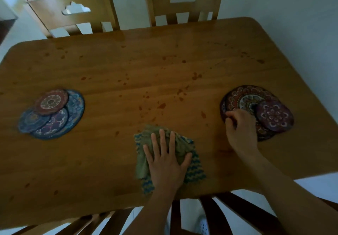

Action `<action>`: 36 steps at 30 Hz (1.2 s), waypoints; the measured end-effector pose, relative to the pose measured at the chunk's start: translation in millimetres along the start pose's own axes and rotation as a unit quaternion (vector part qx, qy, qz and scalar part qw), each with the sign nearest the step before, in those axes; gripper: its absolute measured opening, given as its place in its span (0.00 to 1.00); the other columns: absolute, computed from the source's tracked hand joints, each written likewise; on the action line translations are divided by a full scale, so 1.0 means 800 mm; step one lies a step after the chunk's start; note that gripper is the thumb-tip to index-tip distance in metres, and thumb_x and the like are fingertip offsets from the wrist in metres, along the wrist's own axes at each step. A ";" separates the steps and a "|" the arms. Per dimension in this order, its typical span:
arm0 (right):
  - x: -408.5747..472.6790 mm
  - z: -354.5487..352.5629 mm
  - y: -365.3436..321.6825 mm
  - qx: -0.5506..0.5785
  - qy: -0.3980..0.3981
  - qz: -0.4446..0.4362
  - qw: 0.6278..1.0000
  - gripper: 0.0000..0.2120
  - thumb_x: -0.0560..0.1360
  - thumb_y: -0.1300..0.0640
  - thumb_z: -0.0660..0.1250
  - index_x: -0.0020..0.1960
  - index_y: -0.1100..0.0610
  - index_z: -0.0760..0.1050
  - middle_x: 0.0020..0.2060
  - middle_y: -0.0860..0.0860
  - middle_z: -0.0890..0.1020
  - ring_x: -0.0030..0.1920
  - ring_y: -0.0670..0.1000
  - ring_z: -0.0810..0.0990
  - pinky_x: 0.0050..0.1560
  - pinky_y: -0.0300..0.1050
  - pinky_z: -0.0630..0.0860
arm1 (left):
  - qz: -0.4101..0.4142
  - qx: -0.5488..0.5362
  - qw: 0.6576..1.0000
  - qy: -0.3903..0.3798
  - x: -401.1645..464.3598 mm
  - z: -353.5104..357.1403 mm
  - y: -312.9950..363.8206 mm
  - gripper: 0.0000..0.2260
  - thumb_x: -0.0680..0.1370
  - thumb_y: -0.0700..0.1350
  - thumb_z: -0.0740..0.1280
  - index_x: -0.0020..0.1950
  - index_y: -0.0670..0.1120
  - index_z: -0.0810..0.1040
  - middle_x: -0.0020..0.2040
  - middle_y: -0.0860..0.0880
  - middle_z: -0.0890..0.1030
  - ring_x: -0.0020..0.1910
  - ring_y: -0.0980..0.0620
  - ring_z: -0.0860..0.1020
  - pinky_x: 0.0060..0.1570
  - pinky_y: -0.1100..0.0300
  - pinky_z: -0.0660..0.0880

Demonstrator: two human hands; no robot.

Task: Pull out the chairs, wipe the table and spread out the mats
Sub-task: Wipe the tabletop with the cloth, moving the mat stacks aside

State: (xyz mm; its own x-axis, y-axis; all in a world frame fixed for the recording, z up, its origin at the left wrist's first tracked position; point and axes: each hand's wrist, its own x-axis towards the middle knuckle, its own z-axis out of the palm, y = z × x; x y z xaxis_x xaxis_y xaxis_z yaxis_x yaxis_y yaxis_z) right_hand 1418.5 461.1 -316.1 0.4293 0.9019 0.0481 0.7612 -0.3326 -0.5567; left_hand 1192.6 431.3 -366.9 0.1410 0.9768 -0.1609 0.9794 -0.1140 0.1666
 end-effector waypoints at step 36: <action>0.051 0.036 0.087 -0.189 0.004 -0.031 0.982 0.31 0.81 0.44 0.40 0.78 0.59 0.58 0.77 0.58 0.60 0.78 0.60 0.54 0.77 0.58 0.47 | 0.261 -0.073 0.961 -0.052 0.063 0.003 0.131 0.26 0.82 0.58 0.44 0.80 0.58 0.48 0.80 0.61 0.45 0.77 0.61 0.38 0.76 0.51 0.40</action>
State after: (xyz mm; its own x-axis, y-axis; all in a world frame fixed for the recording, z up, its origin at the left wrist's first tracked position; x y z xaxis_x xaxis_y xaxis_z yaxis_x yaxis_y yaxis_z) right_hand 1474.9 482.9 -376.5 0.3786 0.9222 0.0792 0.9113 -0.3565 -0.2060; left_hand 1303.0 468.4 -359.7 0.6289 0.7690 -0.1146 0.7420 -0.5497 0.3839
